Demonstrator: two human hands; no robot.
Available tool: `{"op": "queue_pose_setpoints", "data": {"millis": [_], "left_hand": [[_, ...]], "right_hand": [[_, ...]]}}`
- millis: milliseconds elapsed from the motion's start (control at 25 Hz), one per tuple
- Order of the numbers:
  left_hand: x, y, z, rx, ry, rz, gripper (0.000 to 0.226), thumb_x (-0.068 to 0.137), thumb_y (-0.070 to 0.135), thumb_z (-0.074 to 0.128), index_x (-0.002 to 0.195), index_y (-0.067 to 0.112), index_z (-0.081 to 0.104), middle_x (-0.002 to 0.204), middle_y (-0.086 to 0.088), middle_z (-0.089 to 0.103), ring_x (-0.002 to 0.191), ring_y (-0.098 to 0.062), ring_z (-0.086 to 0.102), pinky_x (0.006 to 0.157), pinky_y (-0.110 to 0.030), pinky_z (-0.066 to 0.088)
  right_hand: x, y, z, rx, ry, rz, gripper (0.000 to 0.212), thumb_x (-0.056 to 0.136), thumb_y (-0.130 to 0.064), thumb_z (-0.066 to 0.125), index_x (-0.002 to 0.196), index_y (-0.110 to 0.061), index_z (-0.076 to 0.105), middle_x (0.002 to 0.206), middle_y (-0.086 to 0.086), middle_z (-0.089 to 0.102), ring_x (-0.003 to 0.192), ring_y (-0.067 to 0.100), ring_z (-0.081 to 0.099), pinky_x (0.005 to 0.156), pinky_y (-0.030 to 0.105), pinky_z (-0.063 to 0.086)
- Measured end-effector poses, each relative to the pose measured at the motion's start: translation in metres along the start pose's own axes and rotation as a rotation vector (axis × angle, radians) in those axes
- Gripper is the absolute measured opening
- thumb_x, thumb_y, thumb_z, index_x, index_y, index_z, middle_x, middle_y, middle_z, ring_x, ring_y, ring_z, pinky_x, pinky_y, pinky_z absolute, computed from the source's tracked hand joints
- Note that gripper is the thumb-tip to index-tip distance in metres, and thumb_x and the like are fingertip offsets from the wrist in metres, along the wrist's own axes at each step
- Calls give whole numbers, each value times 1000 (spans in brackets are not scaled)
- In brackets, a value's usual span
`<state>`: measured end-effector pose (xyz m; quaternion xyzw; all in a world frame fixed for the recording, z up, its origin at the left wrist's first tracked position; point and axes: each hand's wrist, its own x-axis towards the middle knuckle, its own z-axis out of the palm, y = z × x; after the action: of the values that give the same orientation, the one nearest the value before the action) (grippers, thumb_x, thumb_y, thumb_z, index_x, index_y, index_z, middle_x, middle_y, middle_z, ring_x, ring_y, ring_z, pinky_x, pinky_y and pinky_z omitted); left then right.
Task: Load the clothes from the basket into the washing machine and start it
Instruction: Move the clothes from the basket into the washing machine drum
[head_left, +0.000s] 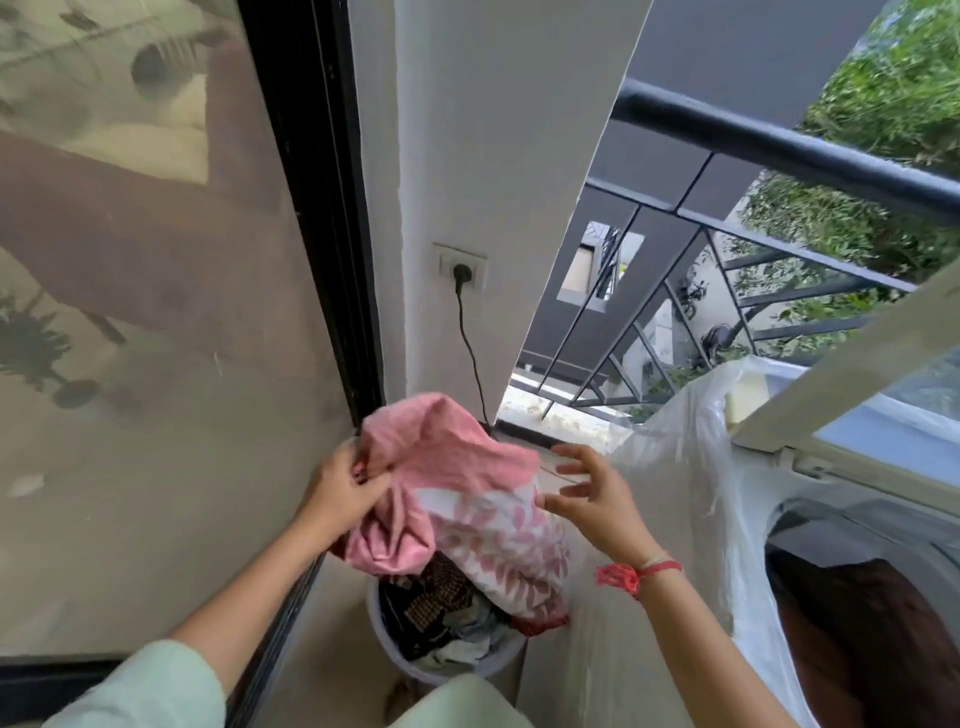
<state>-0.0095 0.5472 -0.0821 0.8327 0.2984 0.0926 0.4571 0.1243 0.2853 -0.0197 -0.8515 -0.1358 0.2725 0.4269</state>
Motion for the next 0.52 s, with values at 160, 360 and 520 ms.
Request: {"op": "queue_pose_setpoints", "data": {"millis": [160, 360, 520], "left_hand": [[4, -53, -5, 143, 102, -206, 18, 73, 5, 73, 79, 4, 57, 78, -20, 58, 79, -39, 60, 66, -29, 34], [-5, -102, 13, 117, -169, -229, 32, 67, 5, 59, 95, 17, 68, 85, 1, 70, 84, -25, 66, 73, -33, 49], [-6, -107, 32, 280, -677, 13, 27, 61, 9, 49, 61, 35, 55, 79, 13, 51, 71, 0, 53, 62, -13, 38]], "right_hand": [[39, 88, 52, -280, -151, 253, 90, 68, -12, 82, 142, -18, 30, 140, 10, 34, 124, 28, 44, 104, 40, 42], [89, 176, 100, -591, -190, 341, 130, 62, -40, 83, 147, -30, -14, 156, 9, -14, 144, 35, 6, 113, 52, 20], [156, 222, 142, -830, -217, 167, 127, 69, -45, 77, 142, -39, -26, 153, 7, -28, 144, 33, -7, 113, 58, 5]]}}
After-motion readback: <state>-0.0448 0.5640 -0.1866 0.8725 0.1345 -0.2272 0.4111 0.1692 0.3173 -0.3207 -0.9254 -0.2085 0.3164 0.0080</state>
